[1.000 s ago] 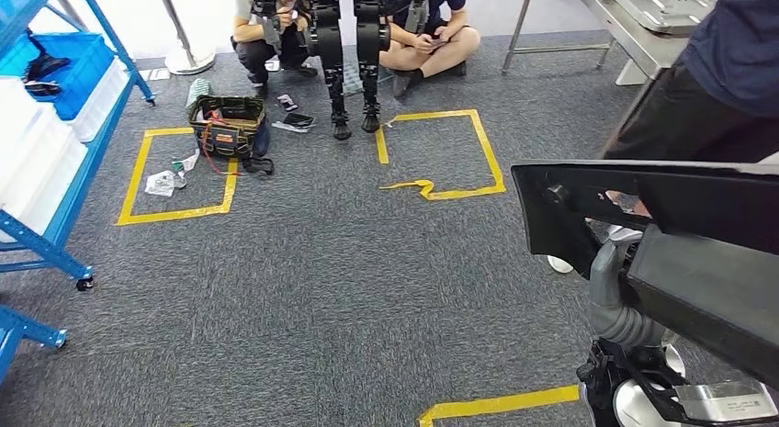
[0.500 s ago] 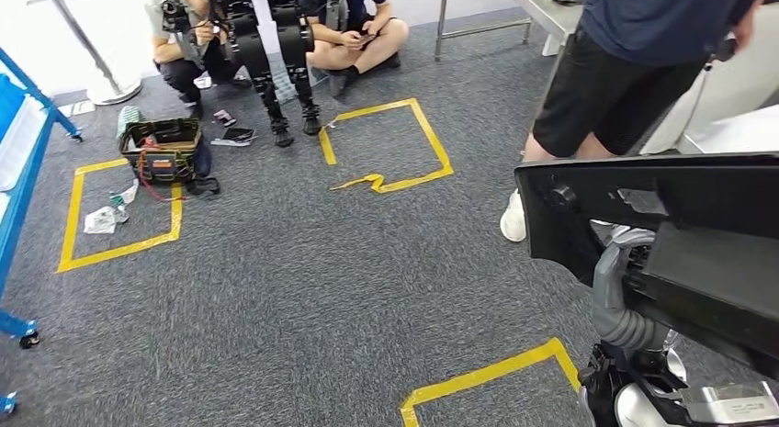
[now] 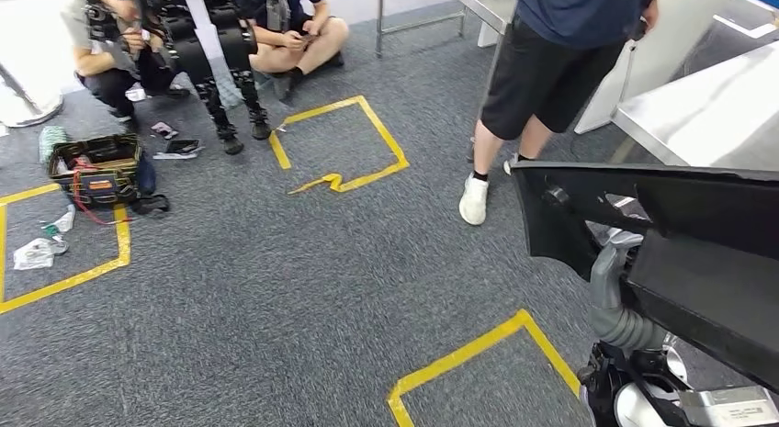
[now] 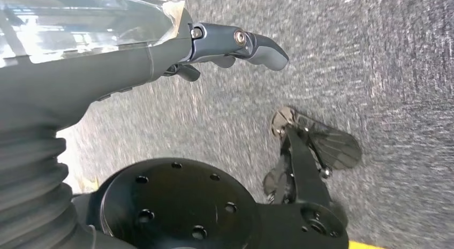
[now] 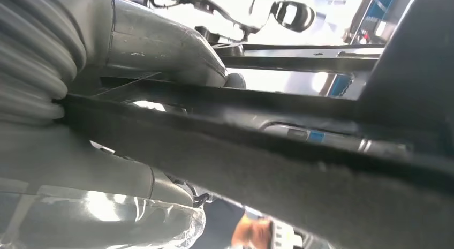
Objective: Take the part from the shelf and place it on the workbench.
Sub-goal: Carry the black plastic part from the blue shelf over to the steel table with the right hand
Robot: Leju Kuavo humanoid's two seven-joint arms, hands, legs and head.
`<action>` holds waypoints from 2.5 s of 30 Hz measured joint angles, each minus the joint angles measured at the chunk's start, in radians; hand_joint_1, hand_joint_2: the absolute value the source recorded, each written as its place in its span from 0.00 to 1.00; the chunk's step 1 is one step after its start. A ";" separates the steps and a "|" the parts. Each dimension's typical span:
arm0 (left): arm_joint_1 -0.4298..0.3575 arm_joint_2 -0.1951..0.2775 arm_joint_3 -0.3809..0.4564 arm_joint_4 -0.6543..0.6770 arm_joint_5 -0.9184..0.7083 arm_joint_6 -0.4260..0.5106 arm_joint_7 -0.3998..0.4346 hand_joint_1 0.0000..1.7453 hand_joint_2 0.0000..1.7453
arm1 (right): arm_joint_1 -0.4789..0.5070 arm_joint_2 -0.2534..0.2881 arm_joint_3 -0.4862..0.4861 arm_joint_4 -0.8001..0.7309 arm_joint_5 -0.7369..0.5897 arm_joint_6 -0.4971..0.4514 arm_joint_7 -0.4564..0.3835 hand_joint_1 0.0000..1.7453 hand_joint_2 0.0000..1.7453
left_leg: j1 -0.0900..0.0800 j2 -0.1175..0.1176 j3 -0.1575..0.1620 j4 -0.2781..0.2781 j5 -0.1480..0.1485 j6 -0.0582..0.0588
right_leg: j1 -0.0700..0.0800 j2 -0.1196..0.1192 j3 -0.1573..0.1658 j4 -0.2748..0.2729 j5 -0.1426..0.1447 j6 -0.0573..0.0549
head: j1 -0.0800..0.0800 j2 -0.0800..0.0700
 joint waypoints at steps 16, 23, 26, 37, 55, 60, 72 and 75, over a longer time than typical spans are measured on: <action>-0.003 -0.006 0.000 -0.001 0.009 0.023 -0.011 0.00 1.00 | -0.007 0.021 0.000 0.017 -0.007 0.016 -0.003 1.00 1.00 | -0.004 0.011 -0.095 0.226 -0.136 -0.044 | -0.004 -0.016 0.128 -0.184 0.056 -0.031 | -0.005 0.000; 0.001 -0.002 -0.001 -0.002 -0.011 0.008 -0.013 0.00 1.00 | -0.020 0.026 -0.002 0.021 -0.007 0.012 0.007 1.00 1.00 | 0.018 -0.080 -0.021 0.037 -0.007 -0.049 | -0.003 0.077 0.117 -0.171 0.060 -0.016 | -0.006 0.000; 0.001 -0.001 -0.005 -0.003 -0.020 -0.004 -0.013 0.00 1.00 | -0.023 0.024 -0.013 0.023 -0.012 0.012 0.008 1.00 1.00 | 0.012 -0.067 -0.017 0.018 -0.002 -0.031 | -0.009 0.106 0.101 -0.175 0.071 0.008 | -0.007 0.000; 0.005 0.012 -0.024 -0.005 -0.047 -0.018 -0.015 0.00 1.00 | -0.018 0.015 -0.042 0.028 -0.023 0.001 0.004 1.00 1.00 | 0.002 0.082 -0.011 0.002 0.004 -0.011 | -0.002 -0.069 0.087 -0.103 0.028 0.031 | 0.007 0.000; 0.006 0.015 -0.036 -0.003 -0.055 -0.002 0.007 0.00 1.00 | -0.006 0.019 -0.054 0.033 -0.028 0.000 -0.019 1.00 1.00 | 0.020 -0.094 -0.022 0.028 -0.017 -0.046 | -0.006 0.085 0.109 -0.168 0.060 -0.005 | -0.004 0.000; 0.007 0.010 -0.035 -0.003 -0.054 0.000 0.009 0.00 1.00 | -0.025 0.020 -0.048 0.036 -0.023 0.004 -0.011 1.00 1.00 | 0.016 -0.026 -0.010 0.010 -0.001 -0.016 | -0.003 0.022 0.043 -0.075 0.024 0.007 | 0.004 0.000; 0.009 0.014 -0.036 -0.003 -0.062 0.005 -0.002 0.00 1.00 | -0.034 0.001 -0.043 0.059 -0.032 -0.026 -0.010 1.00 1.00 | 0.002 0.102 0.008 0.008 -0.022 -0.042 | 0.001 -0.076 0.113 -0.166 0.051 0.007 | 0.013 0.000; 0.009 0.016 -0.037 -0.003 -0.062 0.008 -0.009 0.00 1.00 | -0.036 -0.002 -0.041 0.063 -0.022 -0.043 -0.010 1.00 1.00 | 0.009 0.050 -0.028 0.093 -0.080 -0.054 | -0.009 -0.057 0.115 -0.169 0.053 -0.016 | 0.009 0.000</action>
